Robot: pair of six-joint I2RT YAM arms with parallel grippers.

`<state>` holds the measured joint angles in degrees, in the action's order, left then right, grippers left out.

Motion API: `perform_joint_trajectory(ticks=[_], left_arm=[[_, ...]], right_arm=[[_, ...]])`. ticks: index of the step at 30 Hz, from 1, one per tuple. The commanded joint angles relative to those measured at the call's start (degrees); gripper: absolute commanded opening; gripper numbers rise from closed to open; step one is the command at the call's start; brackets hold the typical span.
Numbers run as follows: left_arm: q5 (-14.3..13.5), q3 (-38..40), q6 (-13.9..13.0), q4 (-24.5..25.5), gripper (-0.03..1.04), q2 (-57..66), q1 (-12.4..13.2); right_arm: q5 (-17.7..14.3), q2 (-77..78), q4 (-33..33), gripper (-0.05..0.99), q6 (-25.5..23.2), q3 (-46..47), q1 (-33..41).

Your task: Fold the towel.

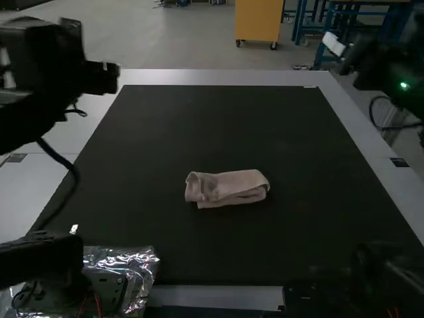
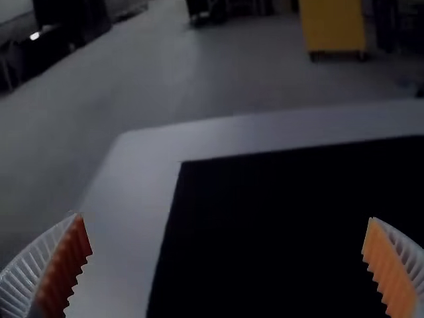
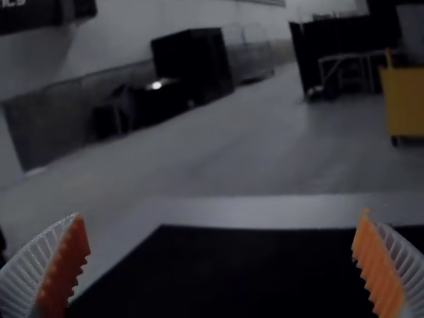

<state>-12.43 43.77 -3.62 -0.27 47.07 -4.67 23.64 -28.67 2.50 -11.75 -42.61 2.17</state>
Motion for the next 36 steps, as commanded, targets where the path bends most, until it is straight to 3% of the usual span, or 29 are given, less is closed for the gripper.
perform_joint_trajectory(ticks=[1,8,15,20,23,24,26,28,31,34,36], left_arm=[[0.82,-0.53,-0.87,-0.08,0.97,-6.73,1.59],[3.64,-4.22,-0.95,4.14,0.97,-22.55,4.40],[3.64,-8.52,-0.87,8.53,0.97,-39.86,4.84],[3.99,-10.28,-0.60,11.52,0.97,-46.98,4.58],[5.57,-11.07,0.19,12.31,0.97,-47.07,4.58],[6.19,-12.04,1.24,10.82,0.97,-47.07,4.58],[8.29,-16.52,1.16,2.38,0.97,-47.07,4.31],[13.04,-22.41,1.07,-7.72,0.97,-47.07,4.31],[18.05,-31.82,1.33,-19.50,0.97,-47.07,4.40],[23.41,-37.62,1.68,-20.47,0.97,-47.07,4.31],[24.47,-39.02,5.81,-19.41,0.97,-47.07,4.31]], right_arm=[[-0.79,7.31,-1.18,0.91,-3.11,0.69,-2.00],[-1.23,21.02,-7.42,0.91,-7.76,1.83,-2.88],[-2.11,28.58,-13.93,0.91,-6.62,0.95,-5.34],[-7.99,28.67,-14.90,0.91,-3.46,-0.10,-5.87],[-14.41,28.58,-12.17,0.91,5.16,2.97,-5.78],[-15.38,28.58,-10.59,0.91,7.53,4.64,-5.87],[-17.57,28.58,-6.02,0.91,7.88,9.83,-5.87],[-19.33,28.58,1.98,0.91,9.38,16.51,-5.78],[-18.89,28.58,9.01,0.91,10.08,24.33,-5.78],[-17.75,28.58,10.42,0.91,9.90,29.43,-5.78],[-16.17,28.58,10.42,0.91,9.90,31.89,-5.78]])
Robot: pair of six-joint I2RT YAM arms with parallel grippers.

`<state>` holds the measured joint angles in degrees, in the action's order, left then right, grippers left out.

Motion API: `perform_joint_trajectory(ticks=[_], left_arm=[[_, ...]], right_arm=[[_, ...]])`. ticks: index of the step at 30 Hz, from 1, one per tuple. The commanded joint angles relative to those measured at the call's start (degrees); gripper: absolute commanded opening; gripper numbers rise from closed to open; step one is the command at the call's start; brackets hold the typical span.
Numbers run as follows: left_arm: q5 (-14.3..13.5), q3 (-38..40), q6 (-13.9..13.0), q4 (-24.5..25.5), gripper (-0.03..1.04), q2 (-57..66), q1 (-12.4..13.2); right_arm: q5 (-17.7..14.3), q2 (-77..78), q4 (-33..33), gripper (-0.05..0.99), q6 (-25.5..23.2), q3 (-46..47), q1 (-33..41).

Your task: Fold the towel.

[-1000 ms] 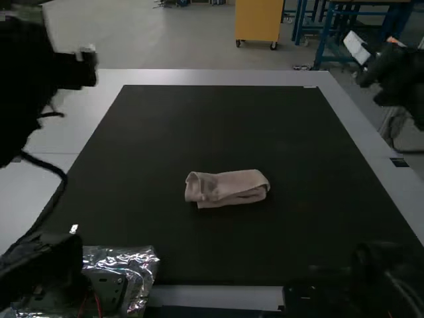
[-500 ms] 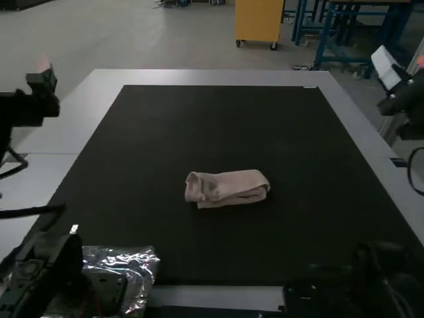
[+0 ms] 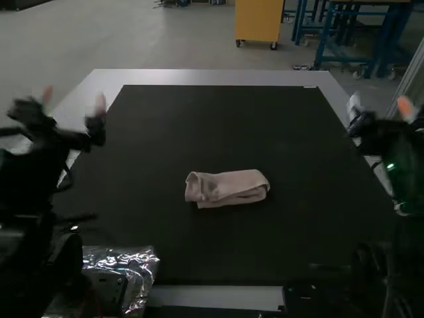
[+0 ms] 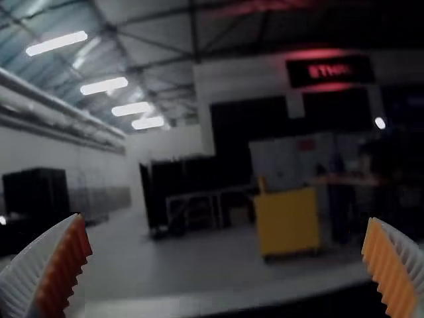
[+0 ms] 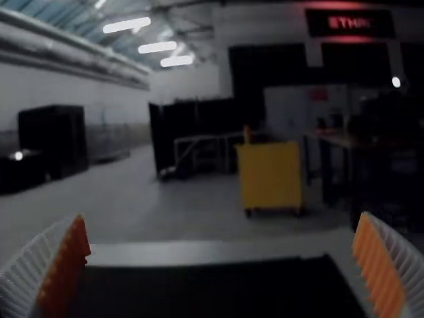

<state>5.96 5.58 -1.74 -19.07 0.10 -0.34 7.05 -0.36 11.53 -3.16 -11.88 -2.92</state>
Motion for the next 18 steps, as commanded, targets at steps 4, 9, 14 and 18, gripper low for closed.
perform_joint_trajectory(ticks=[4,9,14,18], left_arm=[[6.52,-2.51,5.87,1.32,0.97,-0.10,0.34],[5.65,-5.67,5.96,6.94,0.97,-0.10,0.34],[3.27,-5.58,5.87,12.74,0.97,-0.10,0.08],[3.18,-5.58,6.40,16.08,0.97,-0.10,0.34]], right_arm=[[-0.63,0.27,1.74,0.91,1.66,5.20,-0.95],[-5.55,0.27,4.38,0.91,2.46,8.01,-1.13],[-15.75,0.27,-1.86,0.91,4.04,11.79,-1.13],[-15.75,0.27,-8.80,0.91,5.00,11.88,-1.13]])
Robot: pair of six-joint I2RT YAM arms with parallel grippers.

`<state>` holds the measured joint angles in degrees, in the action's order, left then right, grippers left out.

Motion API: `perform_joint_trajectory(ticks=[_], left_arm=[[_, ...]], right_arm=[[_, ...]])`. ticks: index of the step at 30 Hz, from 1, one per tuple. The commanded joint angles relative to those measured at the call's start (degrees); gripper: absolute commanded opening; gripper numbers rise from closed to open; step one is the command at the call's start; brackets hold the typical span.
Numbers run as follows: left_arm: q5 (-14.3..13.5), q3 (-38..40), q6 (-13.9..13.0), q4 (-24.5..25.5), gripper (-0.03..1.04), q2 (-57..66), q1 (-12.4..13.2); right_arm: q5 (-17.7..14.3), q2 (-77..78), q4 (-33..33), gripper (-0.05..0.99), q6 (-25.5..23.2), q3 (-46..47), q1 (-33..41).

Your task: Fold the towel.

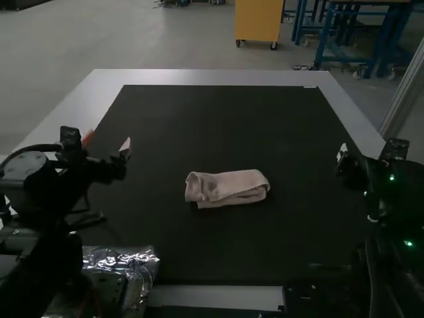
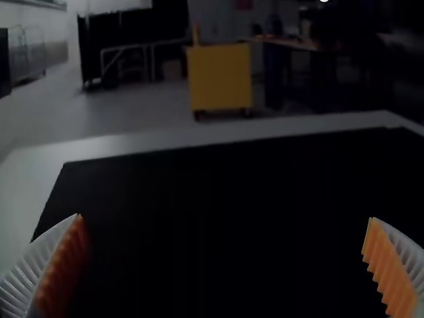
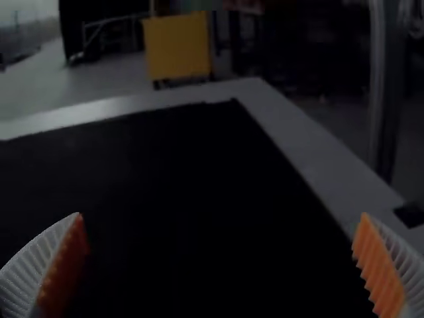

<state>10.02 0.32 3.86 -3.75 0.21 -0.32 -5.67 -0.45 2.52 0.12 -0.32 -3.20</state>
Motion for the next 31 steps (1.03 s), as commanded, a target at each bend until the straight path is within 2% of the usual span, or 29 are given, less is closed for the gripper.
perform_joint_trajectory(ticks=[1,3,7,11,14,18,31], left_arm=[[-1.76,-0.32,1.33,2.17,0.97,-0.21,0.32],[-4.66,-0.40,1.33,2.69,0.97,-0.21,0.40],[-5.36,-0.40,1.33,2.96,0.97,-0.21,0.40],[-7.12,-0.32,1.33,3.22,0.97,-0.21,0.40],[-7.12,-0.32,1.33,3.22,0.97,-0.21,0.40],[-7.12,-0.32,1.33,3.22,0.97,-0.21,0.40],[-7.12,-0.32,1.33,3.22,0.97,-0.21,0.40]], right_arm=[[-3.03,0.45,0.29,0.91,1.73,0.32,-0.84],[-2.94,0.45,0.11,0.91,2.16,0.32,-0.84],[-2.59,0.45,-0.06,0.91,2.25,0.32,-0.84],[-0.22,0.36,-0.42,0.91,2.43,0.32,-0.75],[2.60,0.36,-1.03,0.91,2.43,0.32,-0.75],[7.96,0.45,-2.96,0.91,2.52,0.32,-0.75],[7.96,0.36,-3.05,0.91,2.52,0.32,-0.75]])
